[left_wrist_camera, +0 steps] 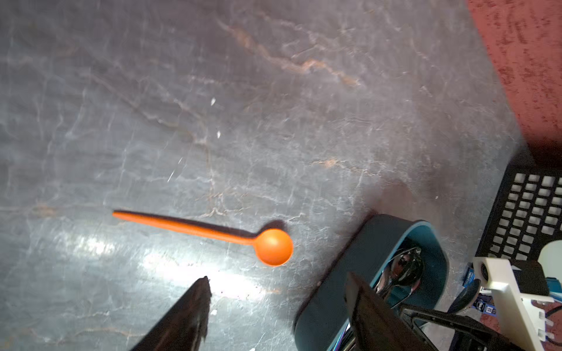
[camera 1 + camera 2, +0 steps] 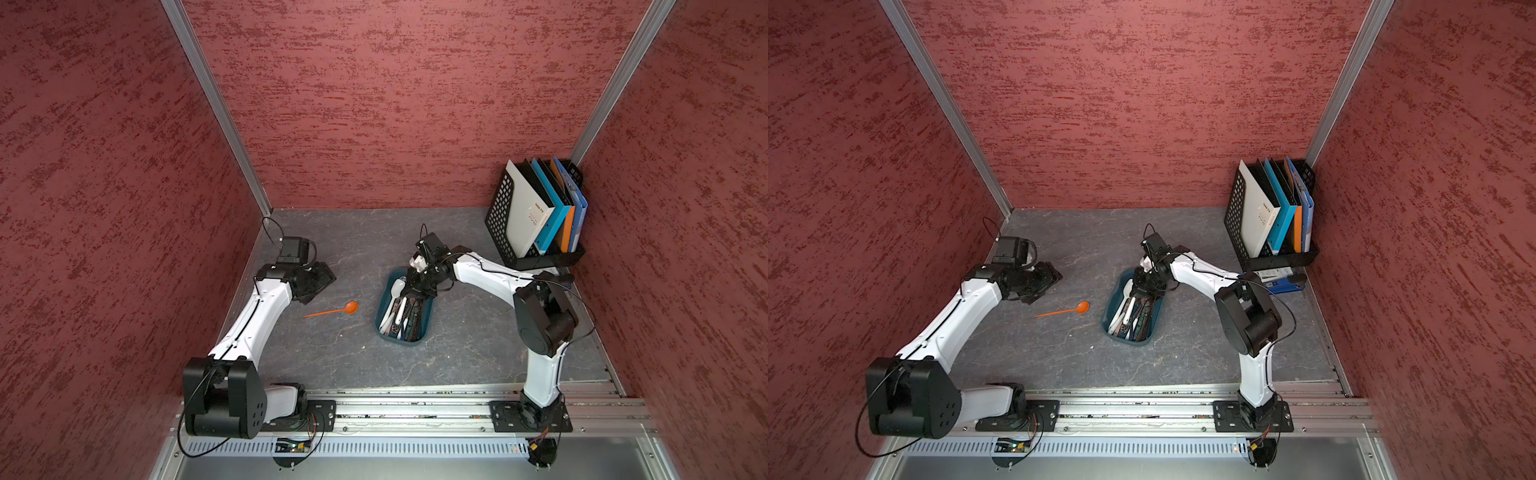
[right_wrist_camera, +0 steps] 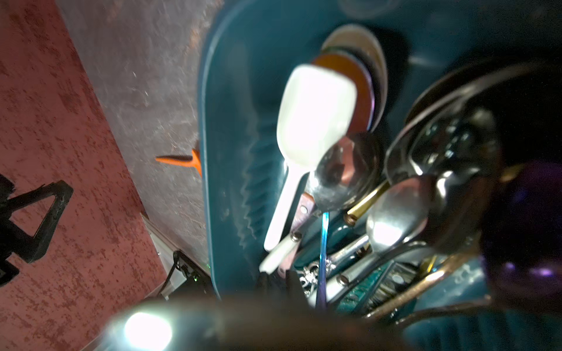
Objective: Put the spoon into the storage box
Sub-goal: Place the spoon in the storage box.
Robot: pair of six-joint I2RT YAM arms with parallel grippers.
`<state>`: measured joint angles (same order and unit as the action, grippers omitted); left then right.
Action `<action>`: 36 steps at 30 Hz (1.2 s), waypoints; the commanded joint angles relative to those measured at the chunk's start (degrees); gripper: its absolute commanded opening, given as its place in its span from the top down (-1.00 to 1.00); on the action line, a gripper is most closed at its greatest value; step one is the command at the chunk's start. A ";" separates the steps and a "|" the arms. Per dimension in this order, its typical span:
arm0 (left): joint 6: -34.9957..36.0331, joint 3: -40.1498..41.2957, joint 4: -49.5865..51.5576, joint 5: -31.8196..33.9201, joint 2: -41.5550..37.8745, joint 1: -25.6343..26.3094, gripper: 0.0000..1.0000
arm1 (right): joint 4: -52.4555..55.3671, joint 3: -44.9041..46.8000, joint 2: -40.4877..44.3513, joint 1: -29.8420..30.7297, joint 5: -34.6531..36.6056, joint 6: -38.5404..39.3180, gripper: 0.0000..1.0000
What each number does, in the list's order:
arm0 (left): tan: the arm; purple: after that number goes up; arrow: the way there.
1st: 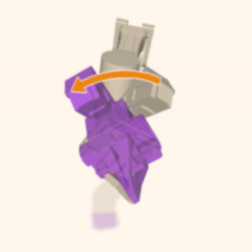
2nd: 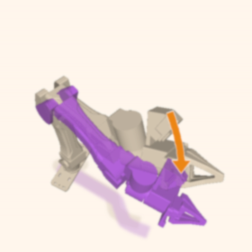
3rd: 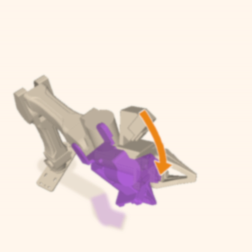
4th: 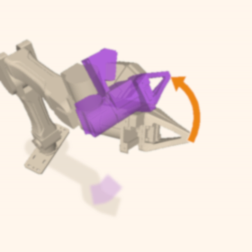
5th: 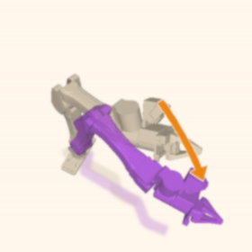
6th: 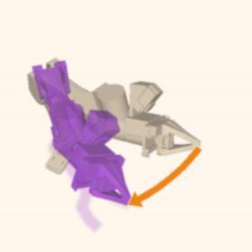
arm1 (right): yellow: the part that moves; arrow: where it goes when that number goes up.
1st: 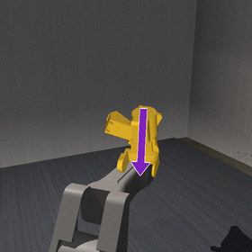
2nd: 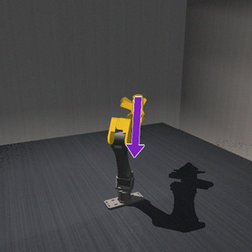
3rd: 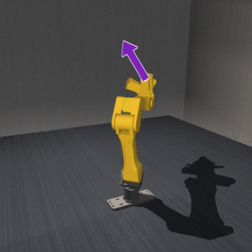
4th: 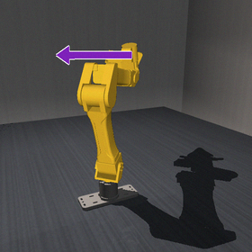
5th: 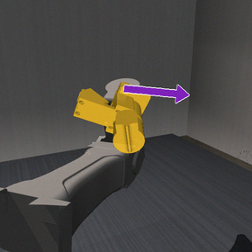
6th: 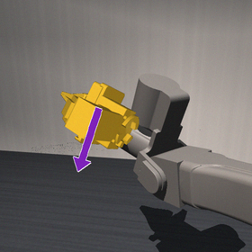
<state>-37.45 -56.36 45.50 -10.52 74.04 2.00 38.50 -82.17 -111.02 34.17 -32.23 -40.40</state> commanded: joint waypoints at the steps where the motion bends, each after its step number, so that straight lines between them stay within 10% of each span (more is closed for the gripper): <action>1: -2.84 2.19 1.95 -1.89 -2.20 -0.63 -0.46 | 1.06 0.49 0.38 0.39 -1.61 0.14 1.00; 13: -9.44 9.16 3.47 -0.31 -5.88 -0.81 -0.43 | 0.04 1.86 -4.00 0.61 -4.96 -0.75 0.94; 36: -16.97 10.27 2.41 2.17 -0.34 -1.38 -0.36 | 5.48 -0.23 -4.08 0.59 -2.68 0.36 0.23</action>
<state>-52.69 -45.71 48.51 -9.74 72.62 0.95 41.76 -82.98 -117.62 34.92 -37.65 -39.99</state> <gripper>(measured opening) 0.683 0.379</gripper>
